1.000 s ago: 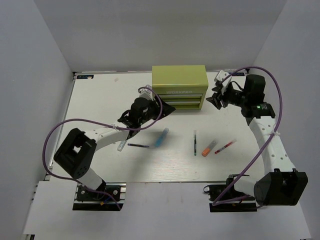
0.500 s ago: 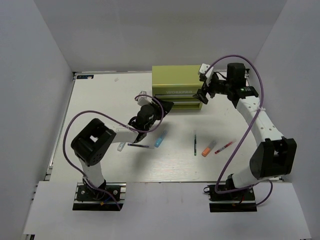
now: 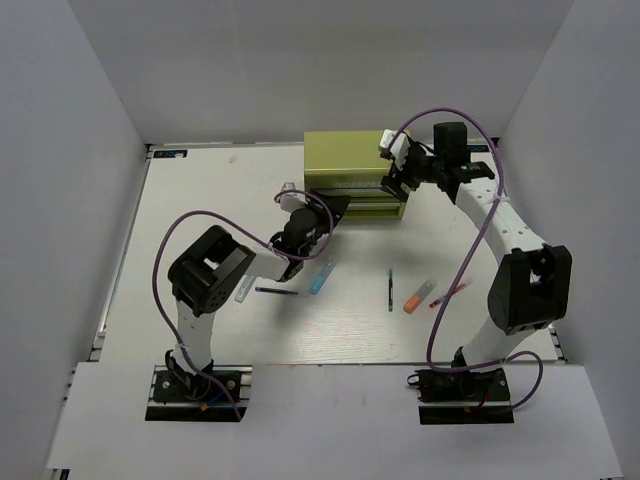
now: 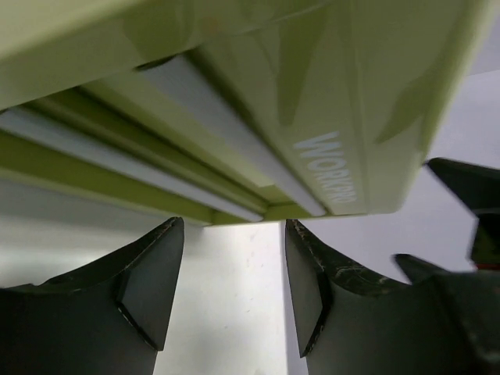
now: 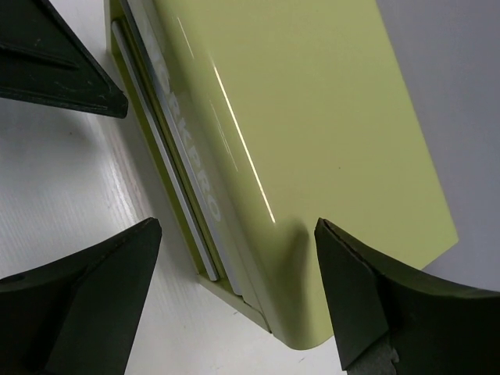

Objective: Sort the stationery into containers
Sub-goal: Open the drawer in the storage box.

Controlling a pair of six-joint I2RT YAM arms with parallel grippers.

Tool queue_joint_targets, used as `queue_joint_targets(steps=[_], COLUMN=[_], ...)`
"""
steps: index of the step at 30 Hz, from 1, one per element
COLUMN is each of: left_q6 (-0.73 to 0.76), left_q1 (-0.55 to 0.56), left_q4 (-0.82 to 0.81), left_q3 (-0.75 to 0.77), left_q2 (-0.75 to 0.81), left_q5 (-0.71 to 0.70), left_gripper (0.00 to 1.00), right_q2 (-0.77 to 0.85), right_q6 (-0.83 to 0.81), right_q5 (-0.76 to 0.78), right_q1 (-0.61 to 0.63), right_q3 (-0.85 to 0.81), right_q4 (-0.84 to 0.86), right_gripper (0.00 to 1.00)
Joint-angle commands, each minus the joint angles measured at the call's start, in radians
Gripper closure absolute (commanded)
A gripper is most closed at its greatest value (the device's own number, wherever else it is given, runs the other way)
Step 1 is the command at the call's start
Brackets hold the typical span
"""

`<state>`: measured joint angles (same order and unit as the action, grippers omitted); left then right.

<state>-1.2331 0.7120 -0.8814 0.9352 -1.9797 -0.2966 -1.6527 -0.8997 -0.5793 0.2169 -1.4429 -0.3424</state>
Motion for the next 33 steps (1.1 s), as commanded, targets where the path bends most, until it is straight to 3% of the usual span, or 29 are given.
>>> queue_joint_targets(steps=[1, 7, 17, 23, 33], left_q6=[-0.008, -0.026, -0.054, -0.086, -0.114], left_q1=[0.006, 0.006, 0.006, -0.003, -0.013], left_q4=[-0.088, -0.145, -0.105, -0.136, -0.185], left_q3=[0.047, 0.076, 0.125, 0.134, 0.134], left_q2=[-0.01, -0.051, -0.094, -0.119, -0.137], left_q5=[-0.01, -0.042, -0.084, -0.093, -0.133], left_gripper=[0.36, 0.37, 0.42, 0.53, 0.52], right_q2=[-0.021, -0.074, -0.088, -0.088, -0.088], right_q6=[-0.034, -0.044, -0.045, -0.051, -0.05], right_q5=[0.025, 0.024, 0.024, 0.026, 0.035], right_q1=[0.006, 0.006, 0.006, 0.004, 0.002], right_q3=[-0.047, -0.116, -0.148, -0.146, -0.148], right_q4=[0.005, -0.059, -0.092, -0.105, -0.113], right_gripper=[0.15, 0.26, 0.29, 0.32, 0.32])
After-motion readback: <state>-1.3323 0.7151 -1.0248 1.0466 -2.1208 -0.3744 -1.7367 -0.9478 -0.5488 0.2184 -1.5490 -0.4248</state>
